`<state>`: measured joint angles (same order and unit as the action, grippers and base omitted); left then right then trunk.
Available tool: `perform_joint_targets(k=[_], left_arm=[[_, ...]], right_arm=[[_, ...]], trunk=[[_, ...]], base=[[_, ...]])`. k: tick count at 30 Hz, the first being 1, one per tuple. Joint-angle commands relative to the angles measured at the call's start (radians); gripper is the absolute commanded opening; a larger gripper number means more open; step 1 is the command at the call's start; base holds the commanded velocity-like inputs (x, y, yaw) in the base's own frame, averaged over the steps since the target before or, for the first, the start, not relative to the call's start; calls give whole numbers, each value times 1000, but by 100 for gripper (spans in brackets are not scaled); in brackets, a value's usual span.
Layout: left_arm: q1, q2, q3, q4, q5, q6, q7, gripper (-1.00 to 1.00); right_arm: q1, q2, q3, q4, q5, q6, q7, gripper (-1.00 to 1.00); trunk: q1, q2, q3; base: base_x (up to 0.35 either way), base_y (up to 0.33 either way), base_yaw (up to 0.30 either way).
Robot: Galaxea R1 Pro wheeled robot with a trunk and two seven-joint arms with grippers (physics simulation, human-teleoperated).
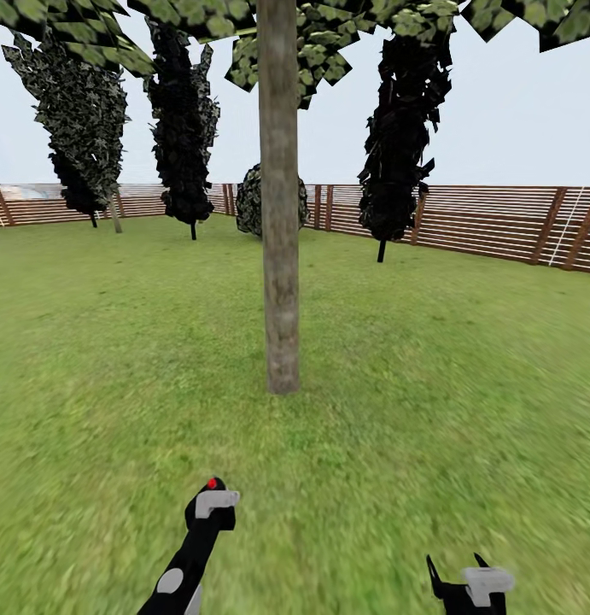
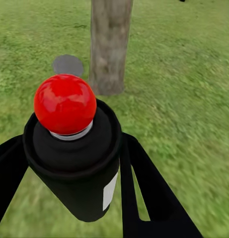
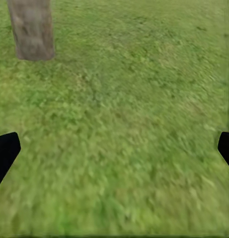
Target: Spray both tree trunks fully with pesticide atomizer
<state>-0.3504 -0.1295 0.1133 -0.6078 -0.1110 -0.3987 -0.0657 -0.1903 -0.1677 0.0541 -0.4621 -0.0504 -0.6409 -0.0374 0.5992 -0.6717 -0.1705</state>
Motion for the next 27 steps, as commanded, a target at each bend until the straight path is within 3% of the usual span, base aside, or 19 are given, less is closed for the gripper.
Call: perform_joint_targets(k=[1,3,8,13,15,19,20,23,24,26,27], left_arm=[[-1,-1,10,0,-10,-2,-7,-100],[-1,-1,13,-1,-10,0,-7,-100],[-1,0,16,-1,-11,20,-10,-100],[-1,2,16,-3,-11,122,-17,-100],[-1,2,16,-11,-11,160,-32,-100],[-2,11,16,-20,-14,228,-205,-100],[-6,13,15,-21,-15,274,-272,-100],[-24,14,12,-22,-16,307,-333,-100],[-51,13,8,-24,-39,322,-513,-100],[-64,13,8,-24,-78,325,-600,-100],[-74,6,6,-44,-136,327,-701,-100]], right_arm=[[-3,-9,6,0,-4,9,-3,100],[-14,-22,6,0,-5,45,-1,100],[-111,-56,6,1,-5,216,14,100],[-240,-85,6,4,-4,401,128,100],[-303,-103,6,5,-3,494,221,100],[-424,-126,6,5,-3,658,455,100],[-458,-134,6,4,-4,709,586,100],[-510,-143,6,4,-7,760,763,100],[-567,-145,6,0,-11,826,961,100],[-586,-144,6,-1,-12,850,1049,100],[-611,-133,6,-4,-14,869,1214,100]], trunk=[[0,-1,-2],[0,-1,-2],[0,-1,-2],[0,-1,-2],[0,-1,-2],[0,-1,-2],[0,-1,-2],[0,-1,-2],[0,-1,-2],[0,-1,-2],[0,-1,-2]], base=[[0,0,0],[0,0,0],[0,0,0],[0,0,0],[0,0,0],[0,0,0],[0,0,0],[0,0,0],[0,0,0],[0,0,0],[0,0,0]])
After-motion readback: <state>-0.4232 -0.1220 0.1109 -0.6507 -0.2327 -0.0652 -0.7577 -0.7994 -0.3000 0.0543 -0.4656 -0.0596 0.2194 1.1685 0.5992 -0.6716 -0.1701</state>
